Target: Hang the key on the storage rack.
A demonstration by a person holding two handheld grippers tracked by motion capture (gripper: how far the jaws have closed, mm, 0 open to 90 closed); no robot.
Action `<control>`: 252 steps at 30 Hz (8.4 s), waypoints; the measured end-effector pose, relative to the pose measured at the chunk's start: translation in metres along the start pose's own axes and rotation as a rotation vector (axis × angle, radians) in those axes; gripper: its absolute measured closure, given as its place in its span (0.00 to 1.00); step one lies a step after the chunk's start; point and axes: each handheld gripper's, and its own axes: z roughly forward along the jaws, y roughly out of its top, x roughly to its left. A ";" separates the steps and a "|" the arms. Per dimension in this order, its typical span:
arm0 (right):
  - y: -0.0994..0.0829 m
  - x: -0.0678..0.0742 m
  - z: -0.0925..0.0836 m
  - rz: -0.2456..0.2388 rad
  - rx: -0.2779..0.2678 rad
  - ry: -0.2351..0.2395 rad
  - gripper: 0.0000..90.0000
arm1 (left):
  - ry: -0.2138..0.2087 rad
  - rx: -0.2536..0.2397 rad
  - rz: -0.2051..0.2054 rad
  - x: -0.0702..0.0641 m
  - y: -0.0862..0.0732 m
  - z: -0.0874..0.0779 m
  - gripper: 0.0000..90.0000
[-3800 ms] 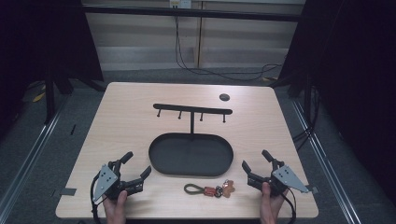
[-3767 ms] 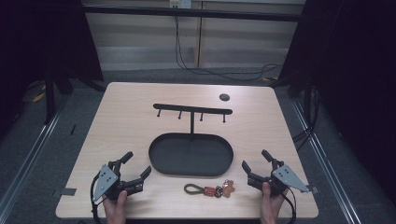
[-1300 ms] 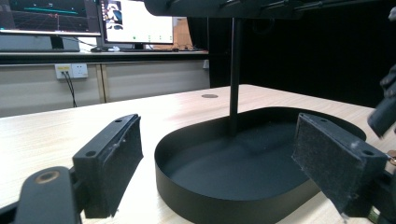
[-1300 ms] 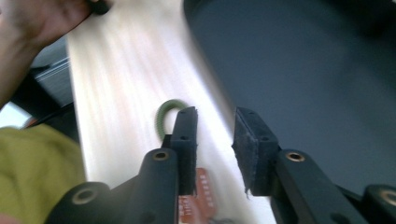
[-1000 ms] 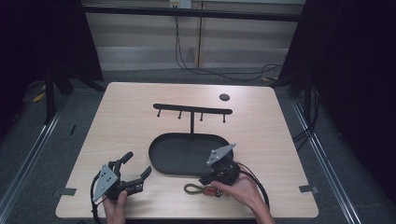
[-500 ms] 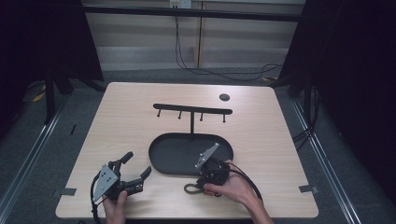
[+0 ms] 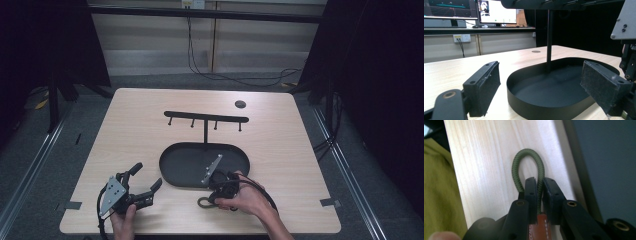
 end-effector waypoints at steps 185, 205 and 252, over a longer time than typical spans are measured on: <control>0.114 -0.095 -0.182 0.072 0.124 -0.188 0.92 | -0.001 -0.007 -0.016 -0.001 0.000 0.001 0.17; 0.065 -0.084 -0.176 0.127 -0.074 -0.108 0.88 | -0.001 0.001 -0.004 0.000 0.000 0.000 0.17; -0.031 -0.042 -0.116 0.183 -0.630 -0.145 0.63 | 0.000 0.002 0.001 0.000 0.000 0.000 0.17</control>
